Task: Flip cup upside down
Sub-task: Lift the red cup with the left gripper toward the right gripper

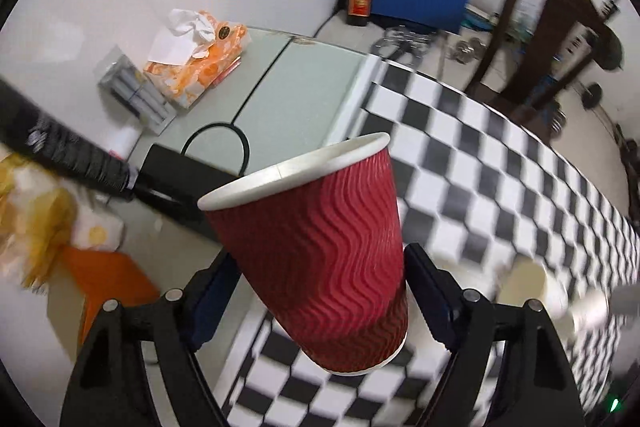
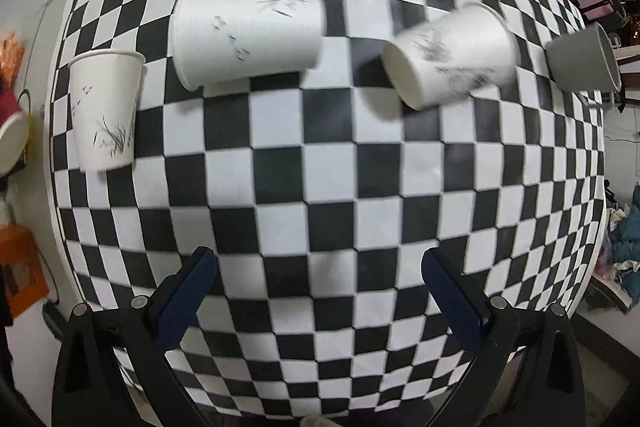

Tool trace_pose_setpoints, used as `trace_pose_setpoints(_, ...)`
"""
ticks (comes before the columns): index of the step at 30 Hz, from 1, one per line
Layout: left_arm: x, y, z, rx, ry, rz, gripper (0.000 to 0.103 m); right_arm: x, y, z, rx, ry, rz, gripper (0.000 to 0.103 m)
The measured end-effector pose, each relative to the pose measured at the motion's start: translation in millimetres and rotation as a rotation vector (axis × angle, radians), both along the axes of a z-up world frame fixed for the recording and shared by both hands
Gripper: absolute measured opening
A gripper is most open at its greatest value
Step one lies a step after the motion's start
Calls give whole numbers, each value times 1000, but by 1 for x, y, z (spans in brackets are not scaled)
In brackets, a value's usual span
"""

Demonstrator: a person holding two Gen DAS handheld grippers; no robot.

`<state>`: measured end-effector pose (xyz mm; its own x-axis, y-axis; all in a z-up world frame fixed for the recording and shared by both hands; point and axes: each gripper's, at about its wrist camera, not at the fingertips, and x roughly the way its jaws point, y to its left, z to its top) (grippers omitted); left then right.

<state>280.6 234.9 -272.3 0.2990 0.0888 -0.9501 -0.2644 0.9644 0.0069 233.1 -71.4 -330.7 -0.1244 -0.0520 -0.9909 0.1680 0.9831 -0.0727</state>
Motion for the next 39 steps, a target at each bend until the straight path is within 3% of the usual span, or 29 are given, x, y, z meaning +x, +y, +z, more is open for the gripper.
trace_pose_setpoints(5,-58,-58,29,-34,-1,-113,80,-33,-45,18,23,-17,6,103)
trace_pose_setpoints(9,-98,-124,32,-101,42,-230,80,-66,-92,23,14,-12,-17,103)
trace_pose_setpoints(15,-140,-249,-13,-151,172,-442,80,-120,-174,4,-17,16,-119,103)
trace_pose_setpoints(19,-159,-319,-53,-192,271,-521,80,-152,-221,-10,-73,37,-174,103)
trace_pose_setpoints(22,-166,-362,-76,-181,306,-579,80,-172,-256,-16,-99,49,-216,103)
trace_pose_setpoints(29,-173,-418,-107,-124,338,-656,81,-194,-319,-31,-123,79,-279,103)
trace_pose_setpoints(35,-171,-441,-117,-84,341,-681,83,-198,-336,-37,-114,76,-295,103)
trace_pose_setpoints(39,-162,-449,-123,-109,369,-646,84,-196,-333,-39,-107,67,-292,103)
